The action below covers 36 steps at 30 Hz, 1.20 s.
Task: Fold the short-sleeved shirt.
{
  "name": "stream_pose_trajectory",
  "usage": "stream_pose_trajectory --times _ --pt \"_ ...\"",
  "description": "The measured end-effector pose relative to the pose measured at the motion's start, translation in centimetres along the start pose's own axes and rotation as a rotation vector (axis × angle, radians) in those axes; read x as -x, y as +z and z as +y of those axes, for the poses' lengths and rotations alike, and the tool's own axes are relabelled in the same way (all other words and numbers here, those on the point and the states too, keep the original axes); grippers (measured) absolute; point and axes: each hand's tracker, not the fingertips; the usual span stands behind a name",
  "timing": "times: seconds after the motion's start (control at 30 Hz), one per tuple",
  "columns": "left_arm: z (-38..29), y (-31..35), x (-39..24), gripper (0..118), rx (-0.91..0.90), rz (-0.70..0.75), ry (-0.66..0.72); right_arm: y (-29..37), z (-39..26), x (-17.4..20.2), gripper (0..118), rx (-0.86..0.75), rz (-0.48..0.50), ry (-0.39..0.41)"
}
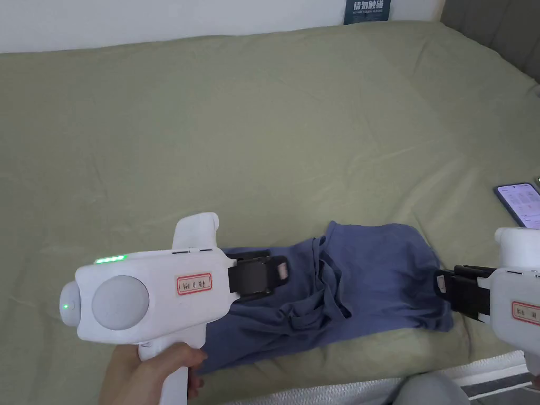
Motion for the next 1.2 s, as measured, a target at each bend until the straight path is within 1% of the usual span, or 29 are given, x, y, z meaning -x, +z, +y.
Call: stream_pose_trajectory --times 0.03,0.07,0.13,0.2,0.3,0.4,0.47,0.6,0.67,0.8,0.87,0.93,1.03,1.1,1.13,1.17,1.2 --pt "-0.2 -1.0 0.2 0 0.046 0.023 0.006 -0.1 0.0 0.2 0 -0.002 0.002 0.005" --pt "-0.4 -1.5 0.6 0 0.062 0.092 0.004 -0.1 -0.1 0.3 0 -0.004 0.003 0.011" --pt "-0.8 -3.5 1.1 0 0.097 0.037 0.021 -0.2 -0.1 0.5 0 0.003 0.006 0.019" --pt "-1.2 -5.0 1.0 0 0.155 0.033 0.045 -0.3 -0.2 0.5 0 0.007 0.011 0.022" --pt "-2.5 -6.9 -0.6 0 0.214 -0.016 0.016 -0.4 -0.4 0.5 0 0.016 0.008 0.023" --pt "-3.9 -8.7 -3.0 0 0.284 -0.068 -0.062 -0.8 -0.6 0.3 0 0.03 -0.002 0.022" --pt "-4.5 -10.2 -4.2 0 0.312 -0.102 -0.079 -0.9 -0.6 0.1 0 0.039 -0.009 0.017" --pt "-5.3 -13.5 -5.5 0 0.359 -0.103 -0.082 -0.9 -0.5 -0.1 0 0.044 -0.021 0.004" --pt "-5.4 -14.1 -5.1 0 0.368 -0.101 -0.084 -0.7 -0.5 -0.1 0 0.046 -0.022 0.003" --pt "-4.9 -12.3 -3.9 0 0.348 -0.132 -0.067 -0.3 -0.3 0.1 0 0.045 -0.04 0.007" --pt "-4.4 -10.1 -3.2 0 0.311 -0.134 -0.055 -0.1 -0.1 0.6 0 0.044 -0.041 0.012" --pt "-3.8 -7.2 -1.7 0 0.25 -0.185 -0.047 0.2 0.2 1.2 0 0.035 -0.046 0.022" --pt "-2.6 -1.7 0.9 0 0.155 -0.21 0.04 0.3 0.7 2.5 0 0.02 -0.034 0.031" --pt "-2.5 1.3 4.2 0 0.102 -0.214 0.097 0.2 0.9 3.5 0 0.011 -0.024 0.039" --pt "-2.6 2.3 5.6 15 0.089 -0.206 0.125 0.2 0.9 3.8 0 0.01 -0.022 0.041" --pt "-2.8 3.4 7.5 41 0.064 -0.192 0.153 0.1 0.9 4.3 0 0.007 -0.019 0.043" --pt "-3.1 4.1 8.9 76 0.059 -0.202 0.179 0.0 0.9 4.6 0 0.007 -0.015 0.045"
